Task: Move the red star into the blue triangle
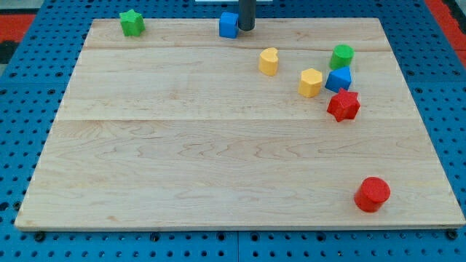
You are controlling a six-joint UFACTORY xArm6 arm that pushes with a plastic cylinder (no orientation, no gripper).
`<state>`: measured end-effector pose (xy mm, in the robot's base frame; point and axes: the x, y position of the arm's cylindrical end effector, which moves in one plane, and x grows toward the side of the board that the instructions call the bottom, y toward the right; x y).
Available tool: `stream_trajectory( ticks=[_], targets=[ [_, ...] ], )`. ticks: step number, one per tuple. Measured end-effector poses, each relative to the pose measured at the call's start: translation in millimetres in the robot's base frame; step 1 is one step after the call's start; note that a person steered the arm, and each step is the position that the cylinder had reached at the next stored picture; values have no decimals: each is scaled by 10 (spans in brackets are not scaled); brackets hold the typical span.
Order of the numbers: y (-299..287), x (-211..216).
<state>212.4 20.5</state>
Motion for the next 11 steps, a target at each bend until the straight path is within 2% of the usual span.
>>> stream_trajectory(
  ticks=[3,4,6,7,8,9,10,11],
  targets=[
    [-11,14],
    [-11,256],
    [-151,1361],
    [251,1846],
    [1047,2583],
    [1602,2817],
    [1542,2370],
    [1081,1857]
  ],
)
